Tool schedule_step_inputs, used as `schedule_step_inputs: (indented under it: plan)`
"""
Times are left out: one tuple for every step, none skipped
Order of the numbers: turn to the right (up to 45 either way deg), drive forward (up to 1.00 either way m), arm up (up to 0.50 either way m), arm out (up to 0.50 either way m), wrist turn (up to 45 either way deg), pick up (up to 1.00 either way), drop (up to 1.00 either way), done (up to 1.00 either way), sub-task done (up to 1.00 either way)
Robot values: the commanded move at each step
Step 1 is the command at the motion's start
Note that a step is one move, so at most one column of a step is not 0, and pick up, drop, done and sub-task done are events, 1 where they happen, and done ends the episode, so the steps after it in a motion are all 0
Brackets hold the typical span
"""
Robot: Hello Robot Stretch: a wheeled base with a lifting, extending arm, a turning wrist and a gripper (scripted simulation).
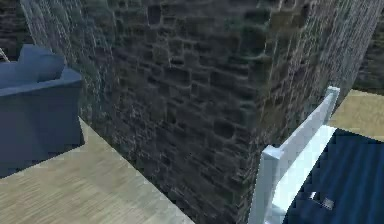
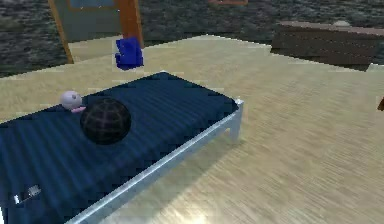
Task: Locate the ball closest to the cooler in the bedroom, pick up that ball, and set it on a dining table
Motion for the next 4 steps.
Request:
schedule_step_inputs:
  plan:
    - [45.0, 0.0, 0.0, 0.0, 0.0, 0.0, 0.0, 0.0, 0.0]
    - [45.0, 0.0, 0.0, 0.0, 0.0, 0.0, 0.0, 0.0, 0.0]
    - [33.0, 0.0, 0.0, 0.0, 0.0, 0.0, 0.0, 0.0, 0.0]
    - [0.0, 1.0, 0.0, 0.0, 0.0, 0.0, 0.0, 0.0, 0.0]
